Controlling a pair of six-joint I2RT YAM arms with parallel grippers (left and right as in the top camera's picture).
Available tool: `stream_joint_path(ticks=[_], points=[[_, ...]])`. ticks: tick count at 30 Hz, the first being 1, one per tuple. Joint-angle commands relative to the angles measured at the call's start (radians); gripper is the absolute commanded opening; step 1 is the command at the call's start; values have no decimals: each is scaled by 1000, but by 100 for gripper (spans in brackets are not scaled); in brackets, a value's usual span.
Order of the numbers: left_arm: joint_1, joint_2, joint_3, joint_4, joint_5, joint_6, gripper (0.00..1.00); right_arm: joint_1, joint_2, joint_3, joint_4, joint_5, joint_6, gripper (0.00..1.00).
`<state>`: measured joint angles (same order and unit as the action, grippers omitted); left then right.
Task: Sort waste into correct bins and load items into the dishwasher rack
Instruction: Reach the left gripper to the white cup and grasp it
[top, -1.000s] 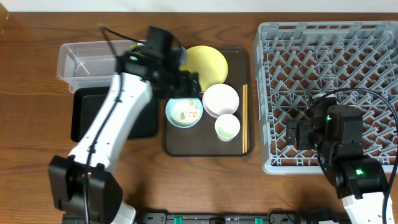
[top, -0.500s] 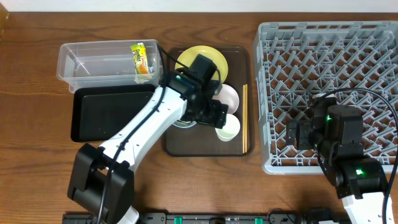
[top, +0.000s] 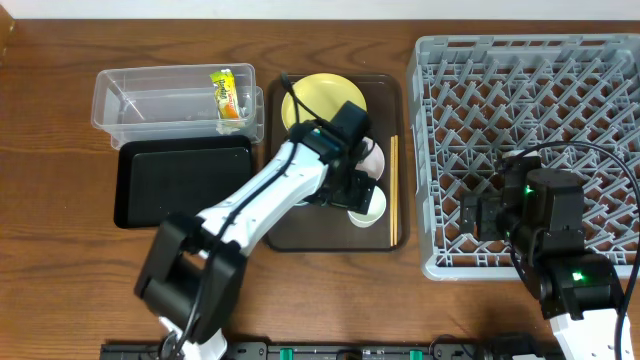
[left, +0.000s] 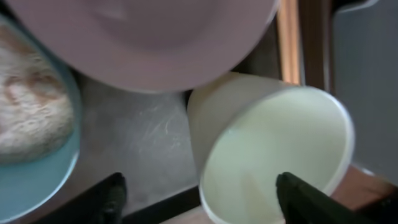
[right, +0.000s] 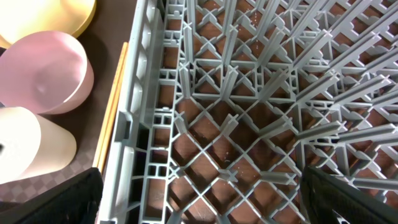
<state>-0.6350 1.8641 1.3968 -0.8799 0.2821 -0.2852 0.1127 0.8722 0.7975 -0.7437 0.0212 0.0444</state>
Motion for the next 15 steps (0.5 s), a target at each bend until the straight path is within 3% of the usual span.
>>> stream_joint_path(ticks=[1, 2, 8, 15], points=[[-13, 18, -5, 13, -14, -13, 65, 12, -1, 17, -1, -3, 3, 99], [-13, 18, -5, 18, -14, -13, 63, 12, -1, 17, -1, -3, 3, 99], [-13, 18, -5, 24, -14, -13, 30, 12, -1, 17, -1, -3, 3, 99], [-17, 19, -6, 14, -14, -17, 21, 12, -1, 17, -1, -3, 3, 99]])
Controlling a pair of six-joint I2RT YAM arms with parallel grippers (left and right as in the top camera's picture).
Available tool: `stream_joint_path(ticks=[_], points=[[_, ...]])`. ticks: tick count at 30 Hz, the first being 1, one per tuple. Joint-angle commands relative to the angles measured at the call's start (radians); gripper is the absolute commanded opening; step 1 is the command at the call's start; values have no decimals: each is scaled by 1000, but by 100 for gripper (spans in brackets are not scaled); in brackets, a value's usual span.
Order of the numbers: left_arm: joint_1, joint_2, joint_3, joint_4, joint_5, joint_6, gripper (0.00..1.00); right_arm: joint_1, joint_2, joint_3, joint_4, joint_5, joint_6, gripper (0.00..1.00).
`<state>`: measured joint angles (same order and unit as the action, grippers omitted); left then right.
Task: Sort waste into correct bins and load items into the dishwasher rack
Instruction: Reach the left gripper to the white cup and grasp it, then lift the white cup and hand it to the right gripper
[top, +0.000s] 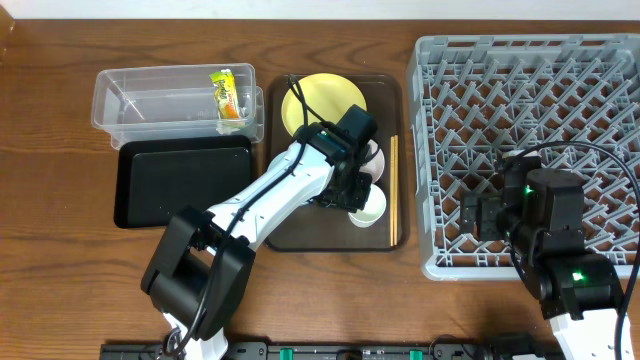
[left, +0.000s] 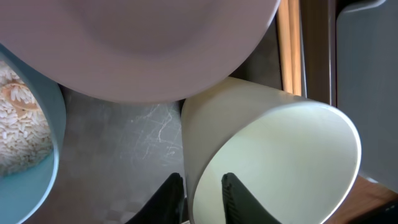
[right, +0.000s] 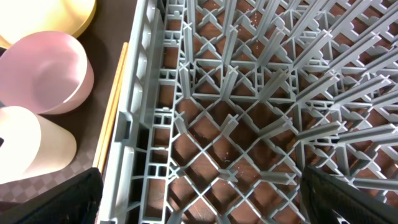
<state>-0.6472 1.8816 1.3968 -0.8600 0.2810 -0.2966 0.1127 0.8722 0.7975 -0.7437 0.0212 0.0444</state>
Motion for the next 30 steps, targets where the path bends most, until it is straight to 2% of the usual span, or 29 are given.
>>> stream_joint_path(ticks=[1, 3, 8, 15, 20, 25, 27, 30], points=[[-7, 1, -6, -5, -13, -5, 19, 12, -1, 17, -1, -3, 3, 99], [-11, 1, -6, -5, -13, -5, 12, 12, -1, 17, -1, -3, 3, 99], [-18, 1, -6, -5, -13, -5, 6, 12, -1, 17, -1, -4, 3, 99], [-7, -13, -3, -6, -13, -5, 6, 12, -1, 17, 20, -4, 4, 99], [57, -108, 21, -2, 40, -4, 6, 12, 2, 17, 105, -4, 20, 99], [183, -254, 25, 64, 204, -4, 6, 12, 16, 17, 188, -119, 26, 99], [242, -288, 25, 102, 317, -4, 6, 12, 28, 17, 214, -188, 25, 99], [330, -299, 25, 171, 565, -5, 6, 12, 58, 17, 250, -317, 16, 99]])
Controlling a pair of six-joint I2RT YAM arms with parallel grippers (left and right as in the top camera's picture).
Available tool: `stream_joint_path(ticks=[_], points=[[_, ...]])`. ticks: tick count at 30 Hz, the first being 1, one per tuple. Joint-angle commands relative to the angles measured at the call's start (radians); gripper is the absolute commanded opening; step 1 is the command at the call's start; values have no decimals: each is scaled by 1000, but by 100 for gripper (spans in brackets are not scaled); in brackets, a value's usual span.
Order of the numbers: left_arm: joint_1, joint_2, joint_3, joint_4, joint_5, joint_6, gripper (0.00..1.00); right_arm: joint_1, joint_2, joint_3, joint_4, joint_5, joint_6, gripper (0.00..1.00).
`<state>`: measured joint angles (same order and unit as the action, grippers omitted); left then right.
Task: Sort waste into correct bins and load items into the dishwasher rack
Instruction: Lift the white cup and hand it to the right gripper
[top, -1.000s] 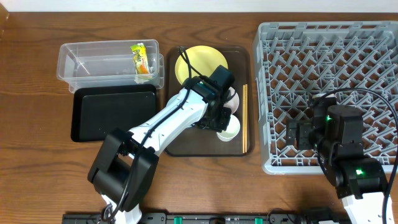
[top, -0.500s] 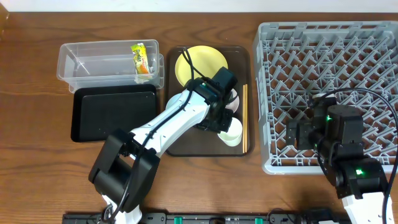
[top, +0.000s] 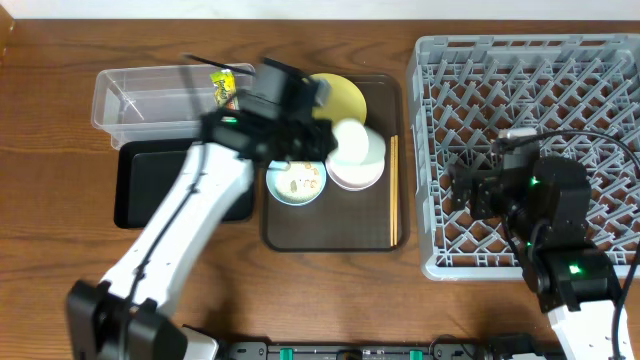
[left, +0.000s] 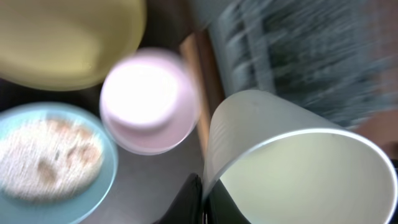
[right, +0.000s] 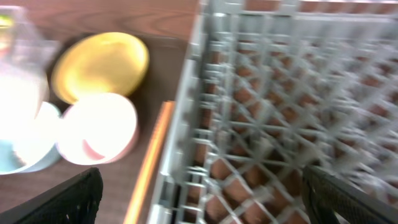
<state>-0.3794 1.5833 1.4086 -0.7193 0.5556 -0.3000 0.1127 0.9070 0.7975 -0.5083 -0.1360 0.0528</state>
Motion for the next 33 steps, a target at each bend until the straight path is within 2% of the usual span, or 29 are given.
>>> stream_joint_path(ticks=[1, 6, 10, 13, 19, 27, 30, 33], points=[[88, 3, 13, 53, 380, -1, 6, 12, 34, 17, 27, -220, -6, 100], [145, 29, 13, 131, 674, -2, 6, 12, 85, 17, 110, -528, -58, 99], [140, 33, 13, 146, 765, -2, 6, 12, 121, 17, 207, -762, -98, 99], [130, 33, 13, 154, 811, -2, 6, 12, 142, 17, 266, -851, -99, 99], [125, 33, 13, 158, 853, -20, 6, 12, 174, 17, 413, -986, -100, 99], [124, 33, 13, 161, 903, -20, 6, 12, 185, 17, 603, -1037, -98, 100], [119, 33, 13, 160, 903, -20, 6, 12, 185, 17, 662, -1047, -98, 93], [103, 33, 13, 160, 904, -21, 6, 12, 186, 17, 713, -1047, -98, 92]])
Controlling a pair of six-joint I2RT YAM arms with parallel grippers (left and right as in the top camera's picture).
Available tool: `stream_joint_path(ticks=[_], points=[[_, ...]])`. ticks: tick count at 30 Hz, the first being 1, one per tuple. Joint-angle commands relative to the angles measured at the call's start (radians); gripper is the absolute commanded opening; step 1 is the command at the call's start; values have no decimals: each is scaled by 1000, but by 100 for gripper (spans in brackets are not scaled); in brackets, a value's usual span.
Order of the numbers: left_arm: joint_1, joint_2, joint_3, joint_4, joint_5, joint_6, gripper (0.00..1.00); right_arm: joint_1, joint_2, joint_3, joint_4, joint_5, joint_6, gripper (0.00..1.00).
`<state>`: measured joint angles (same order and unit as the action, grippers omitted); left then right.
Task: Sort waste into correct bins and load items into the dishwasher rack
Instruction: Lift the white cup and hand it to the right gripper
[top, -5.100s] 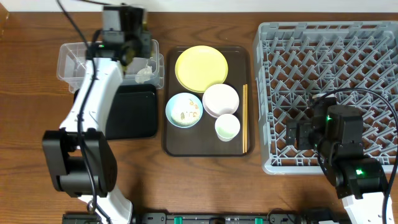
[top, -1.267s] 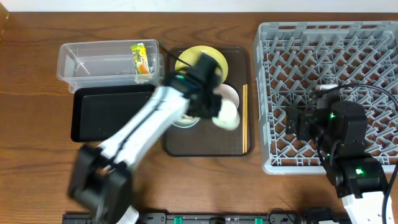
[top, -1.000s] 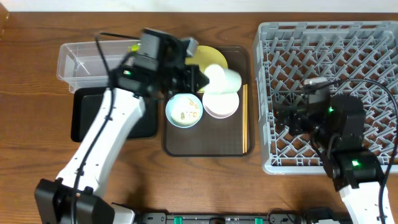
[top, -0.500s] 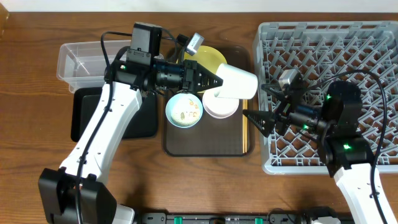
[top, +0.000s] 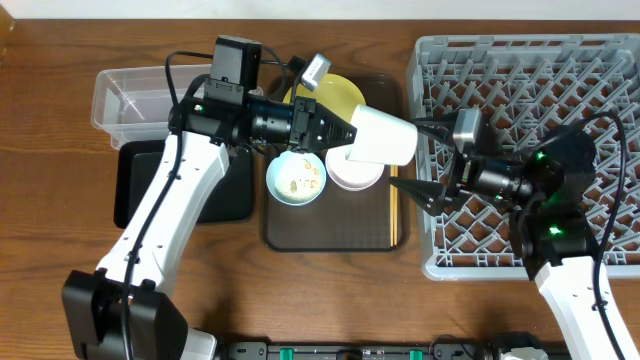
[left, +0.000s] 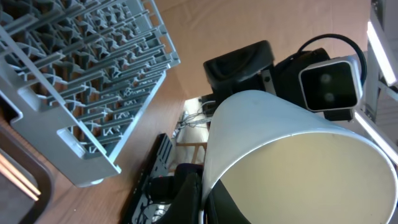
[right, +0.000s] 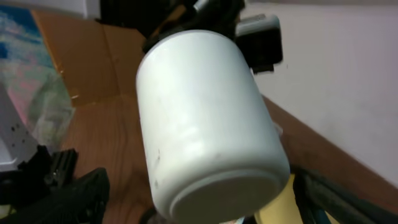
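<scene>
My left gripper (top: 338, 130) is shut on the rim of a white cup (top: 382, 138), which it holds on its side above the brown tray (top: 330, 238), base pointing right. In the left wrist view the cup (left: 292, 155) fills the frame, with one finger inside the rim and one outside. My right gripper (top: 420, 158) is open at the grey dishwasher rack's (top: 540, 70) left edge, its fingers above and below the cup's base without touching. The right wrist view shows the cup's base (right: 211, 124) close between the open fingers (right: 78, 193).
On the tray sit a blue bowl of rice (top: 296, 178), a pink bowl (top: 352, 178), a yellow plate (top: 340, 92) and chopsticks (top: 394, 205). A clear bin (top: 140, 95) and a black tray bin (top: 140, 190) stand at the left.
The left gripper has turned the cup onto its side and carried it right, toward the rack. The right gripper has come left out of the rack and now stands open around the cup's base.
The left gripper was open around the cup's rim as the cup lay on the tray, then shut on it. After that the cup was held up over the bowls. Now it is level in the air between both grippers.
</scene>
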<state>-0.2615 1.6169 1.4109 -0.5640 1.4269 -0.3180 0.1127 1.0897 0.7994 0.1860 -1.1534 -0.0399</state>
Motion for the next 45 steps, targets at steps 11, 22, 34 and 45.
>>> stream_joint_path(ticks=[11, 22, 34, 45], points=[[-50, -1, 11, 5, 32, -3, 7, 12, 4, 15, 39, -30, 2, 81], [-50, -1, 11, 5, 32, -10, 6, 12, 4, 15, 39, -30, 2, 65], [-50, -1, 11, 6, 20, -9, 8, 12, 3, 15, 38, -30, 2, 54], [-50, -1, 11, 4, -80, -9, 33, 12, 3, 15, -8, -30, 28, 43]])
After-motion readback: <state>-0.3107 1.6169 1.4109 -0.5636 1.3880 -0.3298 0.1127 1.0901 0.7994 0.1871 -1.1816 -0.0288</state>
